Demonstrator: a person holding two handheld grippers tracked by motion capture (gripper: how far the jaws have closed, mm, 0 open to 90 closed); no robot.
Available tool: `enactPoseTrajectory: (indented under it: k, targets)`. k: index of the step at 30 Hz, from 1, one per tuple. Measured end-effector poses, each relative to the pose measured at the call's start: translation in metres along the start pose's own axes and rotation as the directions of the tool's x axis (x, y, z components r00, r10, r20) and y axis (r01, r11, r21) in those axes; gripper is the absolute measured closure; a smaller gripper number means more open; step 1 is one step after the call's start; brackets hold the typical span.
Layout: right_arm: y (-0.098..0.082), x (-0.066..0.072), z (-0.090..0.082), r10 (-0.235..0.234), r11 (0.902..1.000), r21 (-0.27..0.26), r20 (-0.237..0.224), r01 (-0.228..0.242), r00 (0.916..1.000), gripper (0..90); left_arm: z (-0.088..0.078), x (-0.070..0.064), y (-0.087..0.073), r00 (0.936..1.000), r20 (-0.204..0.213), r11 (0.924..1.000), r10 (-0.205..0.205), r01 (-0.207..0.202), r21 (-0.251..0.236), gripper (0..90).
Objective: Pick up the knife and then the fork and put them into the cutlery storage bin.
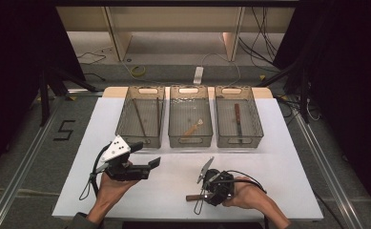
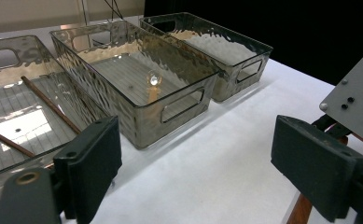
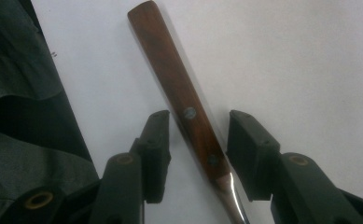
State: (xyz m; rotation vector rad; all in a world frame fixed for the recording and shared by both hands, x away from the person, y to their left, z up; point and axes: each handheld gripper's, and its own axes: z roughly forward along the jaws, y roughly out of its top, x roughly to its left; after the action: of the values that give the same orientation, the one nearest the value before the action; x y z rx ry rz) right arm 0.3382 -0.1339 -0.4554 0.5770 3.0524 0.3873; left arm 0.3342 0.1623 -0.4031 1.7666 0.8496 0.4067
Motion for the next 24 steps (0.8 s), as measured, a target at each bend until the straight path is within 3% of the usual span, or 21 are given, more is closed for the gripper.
enactPoseTrajectory:
  k: [6,10,12,15,19,24]
  targets:
    - [0.0025,0.0007,0.0012,-0.013,0.9988,0.047,0.011,0.013,0.9999,64.2,0.0000,-0.0001,0.0000,1.0000,-0.001,1.0000,0.001,-0.001,0.000,15.7]
    - [0.0031,0.0018,0.0024,-0.036,0.9981,0.052,0.029,0.034,0.9989,65.9,0.0003,-0.0001,-0.0002,1.0000,-0.001,1.0000,0.001,-0.001,0.001,15.7]
    - [0.0036,0.0033,0.0023,-0.018,0.9986,0.049,0.035,0.017,0.9992,67.4,0.0003,-0.0002,-0.0002,1.0000,-0.001,1.0000,0.001,-0.001,0.001,15.7]
    - [0.0038,0.0017,0.0025,-0.046,0.9973,0.059,0.042,0.044,0.9981,70.0,0.0002,-0.0002,-0.0002,1.0000,-0.001,1.0000,0.001,-0.001,0.001,15.7]
    - [0.0050,0.0020,0.0026,-0.033,0.9975,0.064,0.043,0.030,0.9986,76.3,0.0000,0.0000,-0.0002,1.0000,-0.001,1.0000,0.001,-0.001,0.001,15.7]
    - [0.0057,0.0010,0.0025,-0.036,0.9966,0.075,0.040,0.033,0.9985,76.6,0.0004,-0.0001,-0.0003,1.0000,-0.002,1.0000,0.002,-0.002,0.002,15.7]
